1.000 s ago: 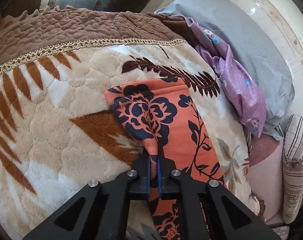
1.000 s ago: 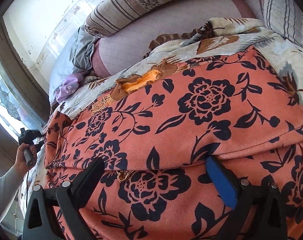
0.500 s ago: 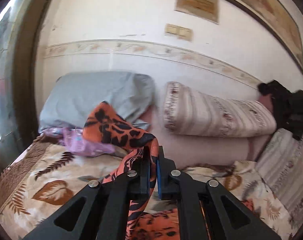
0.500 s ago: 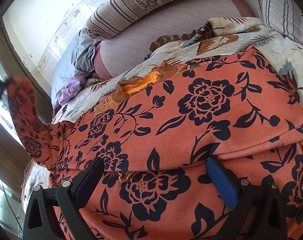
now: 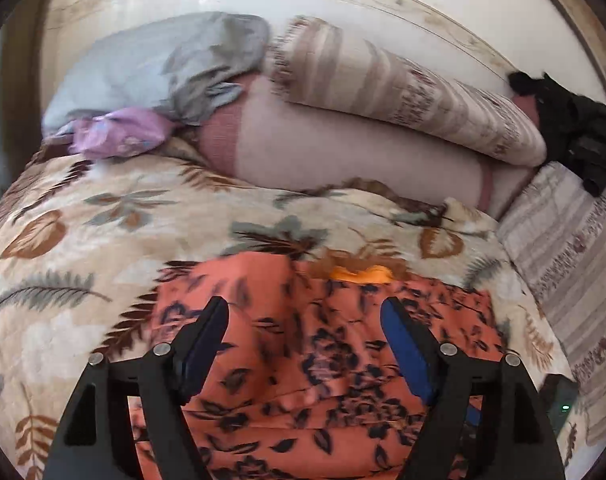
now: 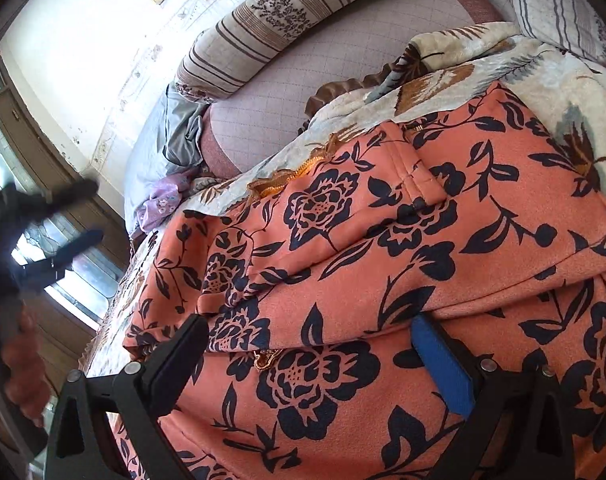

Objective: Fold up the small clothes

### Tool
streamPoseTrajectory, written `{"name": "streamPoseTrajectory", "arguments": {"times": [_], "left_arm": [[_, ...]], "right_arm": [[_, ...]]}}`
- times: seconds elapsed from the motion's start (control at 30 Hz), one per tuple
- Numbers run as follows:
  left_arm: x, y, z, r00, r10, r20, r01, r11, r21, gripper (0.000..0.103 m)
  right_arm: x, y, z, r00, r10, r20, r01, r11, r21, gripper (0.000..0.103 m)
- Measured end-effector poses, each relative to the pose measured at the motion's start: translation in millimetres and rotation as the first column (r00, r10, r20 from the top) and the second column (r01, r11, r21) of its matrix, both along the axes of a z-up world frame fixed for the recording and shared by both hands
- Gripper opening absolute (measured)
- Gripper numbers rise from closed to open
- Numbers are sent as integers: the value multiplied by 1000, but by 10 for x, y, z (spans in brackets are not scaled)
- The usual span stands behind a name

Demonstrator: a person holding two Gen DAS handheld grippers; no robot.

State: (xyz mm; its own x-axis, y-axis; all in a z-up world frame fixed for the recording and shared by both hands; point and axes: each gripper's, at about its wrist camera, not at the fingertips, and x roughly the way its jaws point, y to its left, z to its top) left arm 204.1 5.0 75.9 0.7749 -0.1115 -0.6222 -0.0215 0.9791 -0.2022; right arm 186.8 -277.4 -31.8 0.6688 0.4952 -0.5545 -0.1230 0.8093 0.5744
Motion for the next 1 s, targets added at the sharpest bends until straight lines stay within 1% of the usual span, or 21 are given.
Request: {"name": "streamPoseTrajectory", "arguments": {"times": [0.03,0.07,0.13,0.17,0.23,0.27,0.3,0.33,0.37,0.4,0.43,0.53,0.57,0.6,0.67,0.73,0.77,0.8,0.87,0.93,1.0], "left_arm": [[-56,223,-77,996,91,8,-91,996,1,80],[-84,412,-138,988,153,2,-153,988,-1,80],[-137,736,-361,969,245,-44,-246,969,-27,80],[-148,822,-461,964,259,-60,-262,964,-49,80],[-195,995,-660,956,279,-92,-287,954,-83,80],[-189,1004,-727,953,285,-102,-294,951,-90,80],[-191,1056,-765,942,306,-135,-320,943,-95,80],[-189,1111,-789,931,325,-167,-347,930,-123,80],[-188,1168,-794,929,326,-174,-355,917,-179,80],[-177,1193,-801,927,332,-174,-364,907,-213,80],[-171,1202,-786,924,342,-172,-375,900,-223,80],[-142,1156,-757,930,320,-180,-357,902,-244,80],[-143,1149,-754,930,314,-189,-355,900,-253,80],[-153,1147,-752,930,311,-195,-355,897,-262,80],[-139,1158,-753,930,306,-203,-354,896,-269,80],[-115,1167,-766,926,312,-214,-363,893,-268,80],[-108,1190,-775,924,313,-218,-365,890,-272,80],[-106,1199,-777,923,315,-223,-369,889,-272,80],[-121,1227,-770,919,324,-224,-378,884,-275,80],[-152,1258,-736,918,336,-212,-386,881,-275,80],[-183,1291,-690,915,352,-197,-396,877,-272,80]], "right_arm": [[2,3,6,1000,0,-1,0,1000,0,102],[2,0,8,1000,1,-3,-1,1000,3,102],[11,-10,13,1000,3,-12,-3,1000,13,102],[21,-22,19,1000,7,-26,-7,1000,20,102],[62,-67,76,996,11,-92,-8,999,37,101],[57,-119,122,993,8,-120,2,997,80,101],[43,-184,176,991,0,-131,18,991,130,101],[55,-250,265,991,-21,-130,41,988,152,101],[82,-308,349,990,-53,-128,72,986,151,101],[147,-373,412,987,-92,-133,112,982,151,101],[248,-432,440,982,-123,-146,145,978,152,101],[643,-531,343,952,-191,-239,221,969,108,100],[771,-534,286,941,-205,-269,234,969,78,97],[882,-518,239,932,-214,-292,234,971,37,91],[1049,-429,182,923,-213,-321,203,977,-64,84],[1148,-280,220,924,-199,-327,149,974,-173,66],[1202,-194,265,923,-184,-339,108,967,-231,25],[1225,-117,325,924,-169,-343,72,958,-279,15],[1168,14,592,948,-157,-277,44,926,-376,14],[1027,89,927,971,-139,-197,49,913,-405,14],[793,57,1249,984,-137,-115,78,908,-411,14]]}}
